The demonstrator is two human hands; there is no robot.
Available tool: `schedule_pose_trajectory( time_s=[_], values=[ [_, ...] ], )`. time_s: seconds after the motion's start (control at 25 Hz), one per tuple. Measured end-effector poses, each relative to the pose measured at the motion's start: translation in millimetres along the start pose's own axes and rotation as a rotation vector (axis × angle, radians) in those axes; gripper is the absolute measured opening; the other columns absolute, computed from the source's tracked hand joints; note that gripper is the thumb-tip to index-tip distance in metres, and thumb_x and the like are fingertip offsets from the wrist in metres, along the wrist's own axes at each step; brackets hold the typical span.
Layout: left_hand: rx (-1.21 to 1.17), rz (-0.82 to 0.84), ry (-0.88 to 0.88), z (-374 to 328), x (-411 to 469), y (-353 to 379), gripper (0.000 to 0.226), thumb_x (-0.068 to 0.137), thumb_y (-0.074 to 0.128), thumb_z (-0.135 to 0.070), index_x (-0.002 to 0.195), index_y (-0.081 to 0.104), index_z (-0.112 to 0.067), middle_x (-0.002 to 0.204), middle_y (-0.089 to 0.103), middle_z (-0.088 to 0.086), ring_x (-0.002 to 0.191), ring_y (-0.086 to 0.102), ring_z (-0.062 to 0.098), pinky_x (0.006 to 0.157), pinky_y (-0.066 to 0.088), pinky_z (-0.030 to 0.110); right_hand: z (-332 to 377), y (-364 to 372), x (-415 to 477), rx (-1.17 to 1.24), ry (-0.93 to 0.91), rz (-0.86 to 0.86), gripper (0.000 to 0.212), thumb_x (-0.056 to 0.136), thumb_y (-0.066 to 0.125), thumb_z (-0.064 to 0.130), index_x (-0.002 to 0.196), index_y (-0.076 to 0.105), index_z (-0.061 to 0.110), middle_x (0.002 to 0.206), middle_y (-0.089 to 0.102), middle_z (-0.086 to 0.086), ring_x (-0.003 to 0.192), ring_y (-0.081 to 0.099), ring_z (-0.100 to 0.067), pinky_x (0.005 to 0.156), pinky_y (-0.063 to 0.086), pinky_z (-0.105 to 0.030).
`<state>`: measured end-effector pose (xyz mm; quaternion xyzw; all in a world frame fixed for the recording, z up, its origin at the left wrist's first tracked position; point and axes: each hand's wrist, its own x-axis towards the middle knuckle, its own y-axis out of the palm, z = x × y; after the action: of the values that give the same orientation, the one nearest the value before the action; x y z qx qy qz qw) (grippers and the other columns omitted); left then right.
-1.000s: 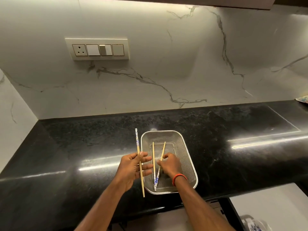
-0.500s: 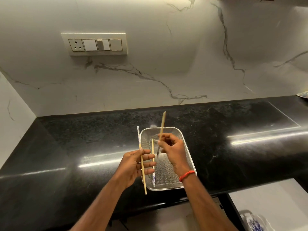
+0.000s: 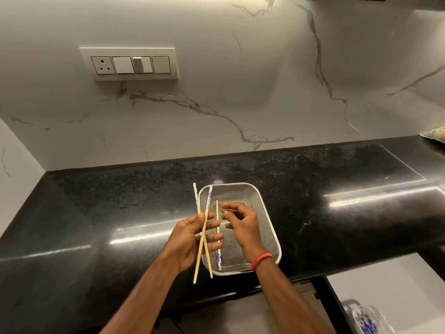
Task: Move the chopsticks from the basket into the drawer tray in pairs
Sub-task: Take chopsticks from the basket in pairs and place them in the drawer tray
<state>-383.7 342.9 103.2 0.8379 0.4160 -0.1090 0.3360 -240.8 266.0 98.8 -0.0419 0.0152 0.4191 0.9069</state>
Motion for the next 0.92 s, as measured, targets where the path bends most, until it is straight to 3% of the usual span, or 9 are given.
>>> schedule_pose_trajectory(
  time_s=[0.12,0.28,0.4,0.48,0.56,0.64,0.72,0.84,0.92],
  values=[
    [0.019,-0.018,0.012,-2.2,-6.1,-6.8,0.032,0.098,0.06,-0.024,0.12,0.065,-0.001,0.1,0.079,0.018,0.077,0.077,0.037,0.056,0.063,0.041,-27.3,-2.5,14.3,-0.342,0.179,0.0,0.01,0.089,0.069,0.027,0.098,0.067,0.029,0.093,0.071,0.004,0.084,0.07,-0.017,0.076,0.061,-0.036],
    [0.057,-0.007,0.009,-5.1,-16.6,-13.2,0.043,0.084,0.068,-0.027,0.121,0.064,-0.005,0.106,0.078,0.018,0.078,0.077,0.037,0.058,0.063,0.042,-42.7,13.5,24.6,-0.694,0.231,0.075,0.042,0.081,0.075,0.038,0.119,0.061,0.024,0.106,0.07,-0.002,0.091,0.069,-0.021,0.08,0.058,-0.039],
    [0.076,-0.011,0.007,-5.5,-21.7,-17.0,0.037,0.092,0.064,-0.024,0.124,0.062,-0.005,0.108,0.078,0.018,0.077,0.077,0.037,0.058,0.063,0.041,-43.4,24.2,28.7,-0.832,0.187,0.071,0.045,0.082,0.074,0.025,0.124,0.059,0.021,0.107,0.07,-0.004,0.094,0.068,-0.023,0.084,0.056,-0.038],
    [0.079,-0.017,0.009,-6.2,-23.9,-18.6,0.034,0.096,0.062,-0.022,0.124,0.062,-0.005,0.11,0.077,0.019,0.078,0.077,0.038,0.057,0.063,0.041,-40.0,22.9,29.5,-0.752,0.203,0.064,0.043,0.084,0.072,0.014,0.126,0.06,0.017,0.105,0.071,-0.006,0.087,0.069,-0.02,0.08,0.057,-0.035],
    [0.075,-0.01,0.009,-7.6,-25.6,-19.5,0.034,0.096,0.062,-0.022,0.125,0.062,-0.004,0.111,0.077,0.019,0.078,0.077,0.038,0.057,0.064,0.042,-27.2,15.2,27.0,-0.469,0.217,0.028,0.037,0.086,0.072,0.009,0.121,0.065,0.014,0.098,0.072,-0.004,0.082,0.07,-0.017,0.075,0.057,-0.029],
    [0.073,0.0,0.004,-7.9,-25.9,-18.9,0.034,0.097,0.061,-0.022,0.126,0.061,-0.004,0.113,0.076,0.019,0.079,0.076,0.039,0.058,0.064,0.043,-6.7,5.6,20.1,-0.13,0.148,0.0,0.021,0.086,0.073,0.01,0.103,0.073,0.022,0.093,0.073,0.002,0.093,0.071,-0.02,0.076,0.057,-0.026],
    [0.077,0.016,-0.005,-7.0,-24.7,-15.4,0.032,0.099,0.059,-0.022,0.126,0.061,-0.006,0.115,0.076,0.019,0.083,0.076,0.04,0.06,0.064,0.044,17.5,-1.8,9.0,0.059,0.041,0.042,0.015,0.083,0.077,0.017,0.091,0.077,0.031,0.104,0.072,0.006,0.107,0.067,-0.014,0.084,0.053,-0.025],
    [0.091,0.06,-0.023,-3.2,-21.6,-2.6,0.03,0.101,0.058,-0.025,0.126,0.064,-0.009,0.116,0.075,0.019,0.086,0.076,0.042,0.063,0.065,0.047,35.1,-9.7,-12.2,-0.095,-0.105,0.149,0.021,0.079,0.08,0.03,0.1,0.078,0.033,0.134,0.049,0.027,0.132,0.041,-0.003,0.102,0.04,-0.03],
    [0.112,0.109,-0.037,1.1,-20.3,9.4,0.03,0.1,0.058,-0.024,0.126,0.065,-0.009,0.115,0.075,0.021,0.086,0.075,0.043,0.064,0.065,0.048,31.4,-14.5,-24.4,-0.33,-0.173,0.163,0.023,0.084,0.076,0.028,0.106,0.077,0.034,0.148,0.036,0.024,0.143,0.021,-0.007,0.113,0.027,-0.037]
  ],
)
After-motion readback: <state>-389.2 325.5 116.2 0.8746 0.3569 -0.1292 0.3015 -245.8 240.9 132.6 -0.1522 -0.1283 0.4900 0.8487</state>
